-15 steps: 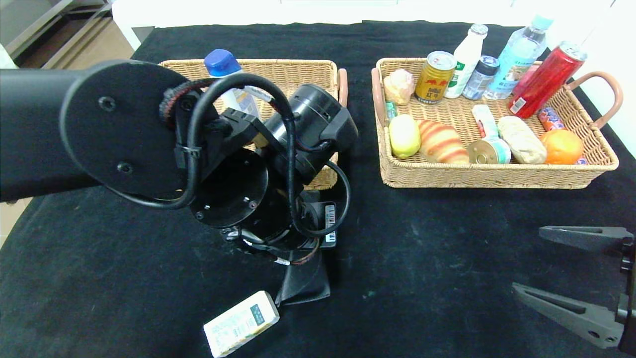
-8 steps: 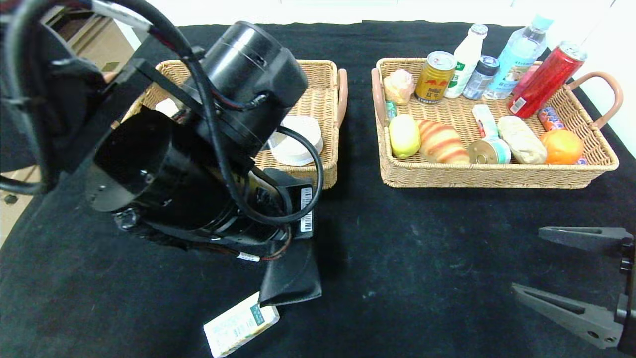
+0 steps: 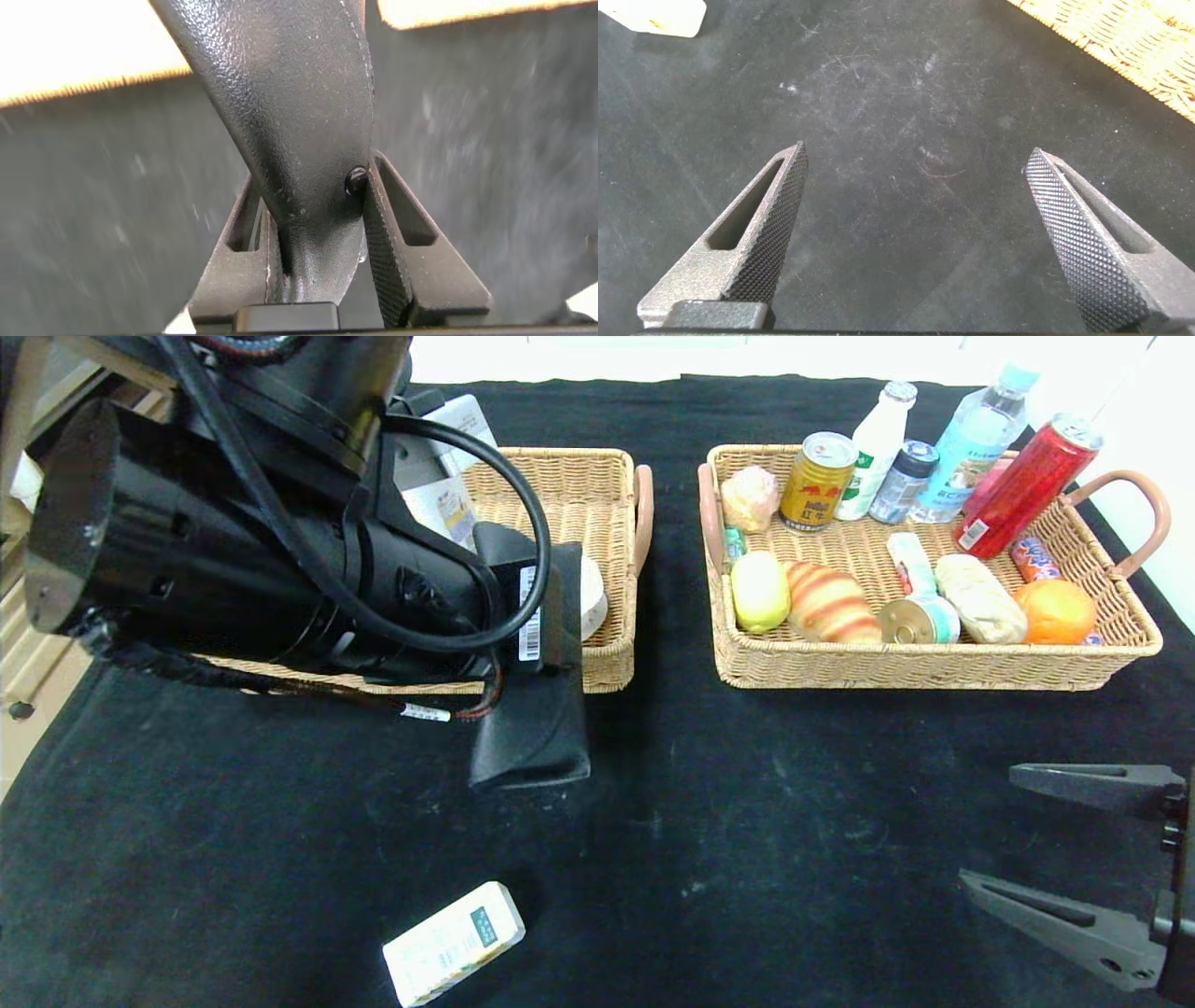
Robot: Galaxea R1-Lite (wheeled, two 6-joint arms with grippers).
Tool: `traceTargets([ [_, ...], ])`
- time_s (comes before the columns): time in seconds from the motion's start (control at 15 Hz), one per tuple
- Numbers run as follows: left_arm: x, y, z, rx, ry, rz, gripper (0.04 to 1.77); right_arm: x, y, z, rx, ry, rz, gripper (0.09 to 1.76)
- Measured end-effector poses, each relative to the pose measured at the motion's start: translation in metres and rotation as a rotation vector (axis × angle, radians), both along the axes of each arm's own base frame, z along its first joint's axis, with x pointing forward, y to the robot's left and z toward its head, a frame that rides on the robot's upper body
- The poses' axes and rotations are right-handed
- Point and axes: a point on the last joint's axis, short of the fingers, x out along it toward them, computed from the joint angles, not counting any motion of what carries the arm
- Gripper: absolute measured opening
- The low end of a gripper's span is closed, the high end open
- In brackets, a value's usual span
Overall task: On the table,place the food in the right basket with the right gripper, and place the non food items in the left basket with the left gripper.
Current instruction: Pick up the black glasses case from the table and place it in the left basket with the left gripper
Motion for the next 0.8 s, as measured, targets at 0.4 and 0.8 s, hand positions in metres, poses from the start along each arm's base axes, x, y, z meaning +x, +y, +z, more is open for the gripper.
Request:
traceTargets([
  [0.4,0.023,0.0,0.009,-0.001,-0.182,-0.028,0.59,0.0,0.0,0.0,-0.001,0.001,0.001,1.71],
  [0.8,0.052,0.002,0.011,0.015,-0.314,0.004,0.59,0.0,0.0,0.0,-0.001,0.001,0.001,1.71],
])
